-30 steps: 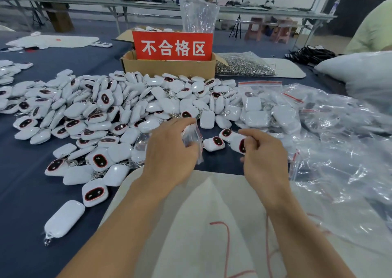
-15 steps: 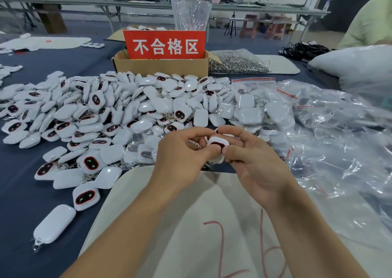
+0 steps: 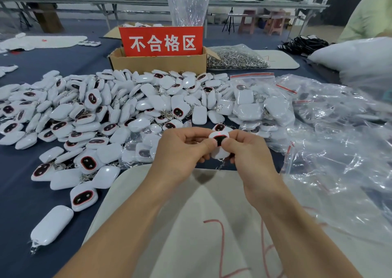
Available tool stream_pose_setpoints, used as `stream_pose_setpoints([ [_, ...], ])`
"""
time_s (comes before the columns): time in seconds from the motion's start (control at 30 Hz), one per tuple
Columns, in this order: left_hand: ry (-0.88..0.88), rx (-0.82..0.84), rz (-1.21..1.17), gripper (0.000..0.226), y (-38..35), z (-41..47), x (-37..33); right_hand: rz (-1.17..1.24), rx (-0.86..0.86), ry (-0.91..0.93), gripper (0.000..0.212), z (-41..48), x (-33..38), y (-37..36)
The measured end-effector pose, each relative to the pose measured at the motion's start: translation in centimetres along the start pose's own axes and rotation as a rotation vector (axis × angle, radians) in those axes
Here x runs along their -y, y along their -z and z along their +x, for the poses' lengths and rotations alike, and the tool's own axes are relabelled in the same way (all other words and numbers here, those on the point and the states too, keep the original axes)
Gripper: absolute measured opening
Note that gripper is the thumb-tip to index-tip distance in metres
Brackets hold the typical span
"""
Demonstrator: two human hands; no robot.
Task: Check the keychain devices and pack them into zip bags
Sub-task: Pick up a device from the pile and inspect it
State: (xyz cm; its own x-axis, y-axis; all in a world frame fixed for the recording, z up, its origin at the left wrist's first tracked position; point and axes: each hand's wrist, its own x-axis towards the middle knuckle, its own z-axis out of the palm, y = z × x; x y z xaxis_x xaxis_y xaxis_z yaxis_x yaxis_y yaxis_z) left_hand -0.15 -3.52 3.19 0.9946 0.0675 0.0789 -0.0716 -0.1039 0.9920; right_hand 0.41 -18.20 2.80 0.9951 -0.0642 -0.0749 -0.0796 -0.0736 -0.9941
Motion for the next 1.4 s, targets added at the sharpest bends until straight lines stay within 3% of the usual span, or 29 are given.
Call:
stream_pose_setpoints([
  [0.4, -0.048, -0.111, 0.082, 0.019, 0.2, 0.1, 0.2, 0.047, 0.171, 0.052, 0.007, -0.2, 0.0, -0.2],
  [0.57, -0.119, -0.083, 0.126, 0.025, 0.3, -0.1, 0.0, 0.056, 0.149, 0.049, 0.018, -0.2, 0.0, -0.1],
  [0.77, -0.137, -0.081, 0.164, 0.014, 0.3, -0.4, 0.1, 0.063, 0.099, 0.061, 0.019, -0.5, 0.0, -0.1],
  [0.93, -0.182, -0.153, 0.096, 0.011, 0.1, -0.5, -0.2, -0.105, -0.060, 0.273, 0.025, -0.8, -0.2, -0.4],
  [1.07, -0.156, -0.116, 0.023, 0.026, 0.3, -0.4, -0.2, -0.154, 0.045, 0.307, 0.043, -1.0, -0.3, -0.8],
  [1.23, -0.163, -0.031, -0.029, 0.029, 0.4, 0.1, -0.1, 0.015, 0.220, 0.249, 0.038, -0.8, 0.4, -0.5],
  [1.4, -0.192, -0.086, 0.036, 0.028, 0.5, 0.2, -0.2, 0.138, 0.207, 0.152, 0.043, -0.7, 0.8, 0.0],
])
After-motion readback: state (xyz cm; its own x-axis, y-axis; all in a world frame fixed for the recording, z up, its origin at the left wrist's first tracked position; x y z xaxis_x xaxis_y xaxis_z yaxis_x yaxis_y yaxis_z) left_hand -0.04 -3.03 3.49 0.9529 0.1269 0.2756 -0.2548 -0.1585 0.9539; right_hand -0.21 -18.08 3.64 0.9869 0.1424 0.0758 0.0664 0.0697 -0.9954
